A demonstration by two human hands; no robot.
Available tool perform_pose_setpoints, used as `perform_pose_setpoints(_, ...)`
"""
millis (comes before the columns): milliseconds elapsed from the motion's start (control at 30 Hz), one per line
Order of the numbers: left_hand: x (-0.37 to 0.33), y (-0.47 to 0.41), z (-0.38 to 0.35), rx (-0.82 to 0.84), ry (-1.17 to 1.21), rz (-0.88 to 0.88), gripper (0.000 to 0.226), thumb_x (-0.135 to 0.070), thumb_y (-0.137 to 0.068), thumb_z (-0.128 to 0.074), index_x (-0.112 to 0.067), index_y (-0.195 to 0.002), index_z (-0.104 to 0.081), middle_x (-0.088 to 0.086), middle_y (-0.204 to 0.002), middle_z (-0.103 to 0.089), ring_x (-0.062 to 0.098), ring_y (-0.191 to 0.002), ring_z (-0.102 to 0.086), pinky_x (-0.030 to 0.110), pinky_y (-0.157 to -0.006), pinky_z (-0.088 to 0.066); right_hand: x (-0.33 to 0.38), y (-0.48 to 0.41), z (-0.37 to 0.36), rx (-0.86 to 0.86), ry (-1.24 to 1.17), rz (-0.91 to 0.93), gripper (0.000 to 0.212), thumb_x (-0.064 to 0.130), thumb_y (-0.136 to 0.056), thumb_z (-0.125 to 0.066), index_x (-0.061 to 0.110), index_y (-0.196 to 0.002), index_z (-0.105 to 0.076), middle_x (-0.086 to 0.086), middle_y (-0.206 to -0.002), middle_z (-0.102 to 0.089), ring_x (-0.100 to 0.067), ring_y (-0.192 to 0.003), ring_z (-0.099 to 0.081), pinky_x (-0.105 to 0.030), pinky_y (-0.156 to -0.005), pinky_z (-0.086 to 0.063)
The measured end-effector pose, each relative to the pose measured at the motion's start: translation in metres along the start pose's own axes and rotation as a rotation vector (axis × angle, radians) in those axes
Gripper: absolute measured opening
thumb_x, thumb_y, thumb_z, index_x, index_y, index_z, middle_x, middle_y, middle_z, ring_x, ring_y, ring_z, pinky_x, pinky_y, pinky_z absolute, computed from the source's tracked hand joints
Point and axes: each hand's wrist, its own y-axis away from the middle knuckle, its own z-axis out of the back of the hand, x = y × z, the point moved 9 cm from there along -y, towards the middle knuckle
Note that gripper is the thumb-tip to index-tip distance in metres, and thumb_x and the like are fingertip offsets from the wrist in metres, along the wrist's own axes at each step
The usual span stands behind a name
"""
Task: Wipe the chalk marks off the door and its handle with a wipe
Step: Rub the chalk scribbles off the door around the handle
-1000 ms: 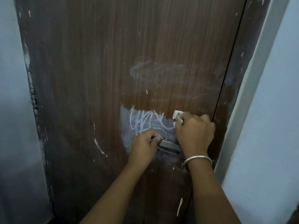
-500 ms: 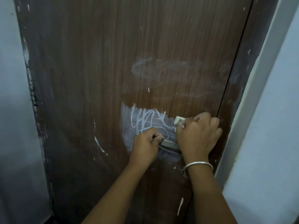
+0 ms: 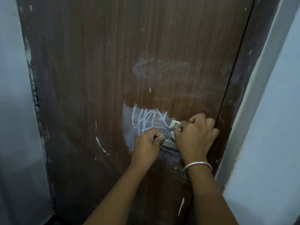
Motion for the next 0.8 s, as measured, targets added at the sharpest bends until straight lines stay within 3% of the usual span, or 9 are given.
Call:
perform_pose_setpoints(133,0.000,0.000,0.000,0.006,-0.018,-0.003,0.030,-0.017,-0.087,-0.061,-0.032,-0.064,-0.050,-0.011,-0.061,-0.055,-0.008,-0.066,-0.052,0.007,-0.057,-0.039,0.000,0.003,0.005,-0.050,-0.017,-0.076,0.007,0.020,-0.070,-0.076,0.015,-0.068,-0.071,-0.006,-0.089,-0.054,-0.031,-0.084,-0.043,-0.039,-0.070,-0.032)
perform_pose_setpoints(233,0.001,0.000,0.000,0.001,-0.027,-0.014,0.026,-0.017,-0.087,-0.061,-0.029,-0.065,-0.053,-0.010,-0.062,-0.057,-0.005,-0.067,-0.053,0.009,-0.058,-0.040,0.012,-0.001,0.008,-0.078,0.005,-0.029,0.008,0.022,-0.070,-0.078,0.019,-0.069,-0.070,-0.004,-0.085,-0.052,-0.029,-0.082,-0.045,-0.038,-0.069,-0.032)
perform_pose_setpoints(367,0.003,-0.001,-0.001,-0.011,-0.004,-0.012,0.021,-0.014,-0.087,-0.060,-0.024,-0.069,-0.055,-0.008,-0.066,-0.060,0.001,-0.067,-0.055,0.013,-0.056,-0.041,0.040,-0.011,-0.013,0.099,0.083,0.145,0.009,0.026,-0.082,-0.062,0.024,-0.078,-0.069,0.001,-0.087,-0.048,-0.025,-0.089,-0.041,-0.038,-0.073,-0.030)
perform_pose_setpoints(467,0.004,0.000,-0.002,-0.004,0.009,-0.011,0.027,-0.014,-0.087,-0.060,-0.031,-0.067,-0.054,-0.011,-0.066,-0.060,0.000,-0.066,-0.056,0.012,-0.056,-0.041,0.038,-0.013,-0.019,0.156,0.143,0.144,0.013,0.028,-0.084,-0.058,0.026,-0.078,-0.069,0.002,-0.087,-0.050,-0.024,-0.090,-0.041,-0.039,-0.074,-0.031)
perform_pose_setpoints(633,0.005,-0.001,-0.002,-0.003,0.003,-0.006,0.030,-0.016,-0.086,-0.061,-0.034,-0.063,-0.052,-0.013,-0.064,-0.059,-0.001,-0.066,-0.056,0.011,-0.055,-0.041,0.031,-0.013,-0.003,0.009,0.124,0.032,0.007,0.026,-0.080,-0.067,0.023,-0.074,-0.069,0.000,-0.079,-0.051,-0.025,-0.081,-0.044,-0.035,-0.068,-0.027)
perform_pose_setpoints(700,0.005,-0.002,-0.002,-0.009,-0.001,-0.014,0.031,-0.016,-0.086,-0.061,-0.034,-0.064,-0.051,-0.013,-0.065,-0.060,-0.001,-0.067,-0.057,0.013,-0.055,-0.044,0.040,-0.014,-0.004,-0.011,0.074,0.076,0.005,0.024,-0.080,-0.067,0.022,-0.077,-0.070,-0.001,-0.078,-0.053,-0.026,-0.081,-0.045,-0.035,-0.068,-0.025)
perform_pose_setpoints(800,0.006,-0.001,-0.002,-0.017,0.007,-0.023,0.031,-0.011,-0.086,-0.060,-0.034,-0.066,-0.052,-0.012,-0.066,-0.061,0.001,-0.066,-0.058,0.016,-0.056,-0.046,0.055,-0.014,-0.020,0.095,0.090,0.213,0.012,0.028,-0.087,-0.058,0.025,-0.085,-0.070,0.001,-0.084,-0.056,-0.024,-0.086,-0.045,-0.036,-0.070,-0.028)
